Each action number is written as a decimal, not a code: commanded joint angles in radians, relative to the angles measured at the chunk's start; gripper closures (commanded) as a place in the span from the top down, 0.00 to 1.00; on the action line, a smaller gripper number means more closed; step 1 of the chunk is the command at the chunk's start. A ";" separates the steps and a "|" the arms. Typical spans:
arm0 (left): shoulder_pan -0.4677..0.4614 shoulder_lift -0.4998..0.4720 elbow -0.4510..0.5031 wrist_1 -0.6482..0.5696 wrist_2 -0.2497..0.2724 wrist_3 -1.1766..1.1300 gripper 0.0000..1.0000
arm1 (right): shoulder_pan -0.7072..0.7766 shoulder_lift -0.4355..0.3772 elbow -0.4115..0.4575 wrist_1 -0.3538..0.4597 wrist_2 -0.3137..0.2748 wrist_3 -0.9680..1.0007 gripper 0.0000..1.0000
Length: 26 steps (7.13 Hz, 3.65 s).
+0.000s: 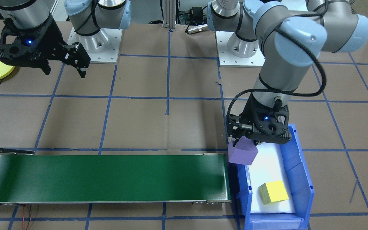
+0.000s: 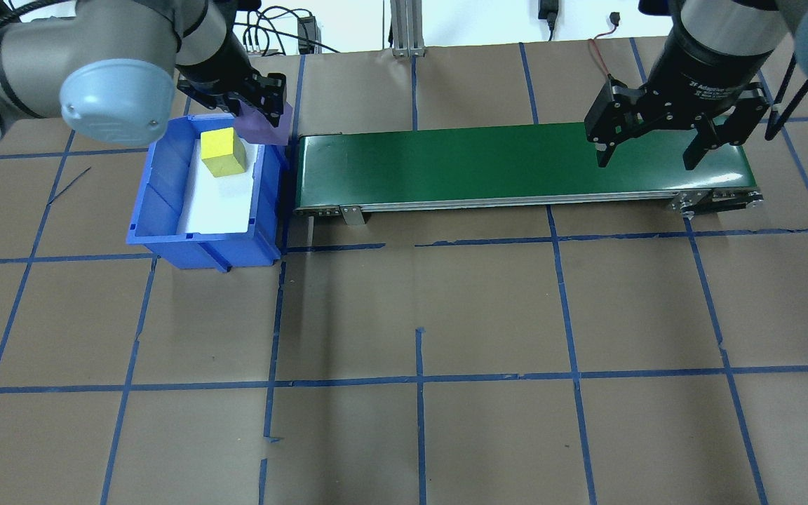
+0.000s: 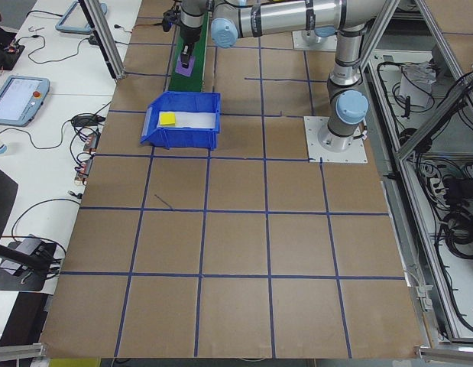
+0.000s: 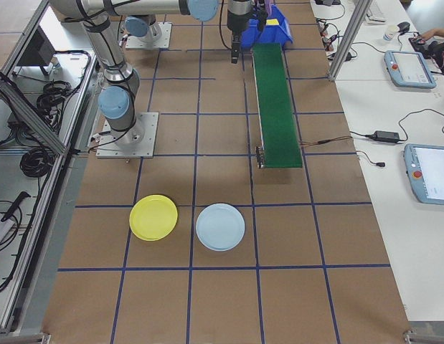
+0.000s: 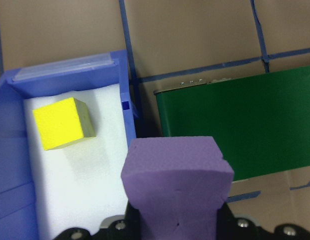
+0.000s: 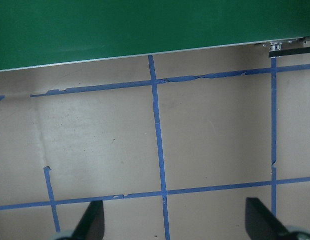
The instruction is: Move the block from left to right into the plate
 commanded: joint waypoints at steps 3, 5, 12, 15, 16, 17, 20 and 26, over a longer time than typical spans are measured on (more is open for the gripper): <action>-0.087 -0.191 0.000 0.133 -0.003 -0.128 0.27 | 0.000 0.000 0.000 0.000 -0.003 -0.002 1.00; -0.088 -0.207 0.000 0.142 -0.001 -0.143 0.98 | 0.000 0.002 0.000 -0.001 0.002 -0.002 1.00; 0.109 -0.092 0.119 -0.030 0.014 0.000 1.00 | -0.002 0.002 0.000 0.000 -0.004 -0.002 1.00; 0.180 -0.178 0.119 0.012 0.009 0.012 1.00 | 0.000 0.002 0.000 0.000 -0.006 -0.002 1.00; 0.195 -0.221 0.119 0.072 0.011 0.012 1.00 | -0.002 0.002 0.000 0.000 -0.006 -0.002 1.00; 0.212 -0.253 0.116 0.094 0.006 0.009 1.00 | -0.002 0.002 0.000 0.000 -0.006 -0.002 1.00; 0.214 -0.319 0.096 0.131 0.012 -0.002 1.00 | -0.002 0.002 0.000 0.000 -0.006 -0.002 1.00; 0.212 -0.316 0.076 0.174 0.000 -0.005 0.21 | -0.002 0.002 0.000 0.000 -0.006 -0.002 1.00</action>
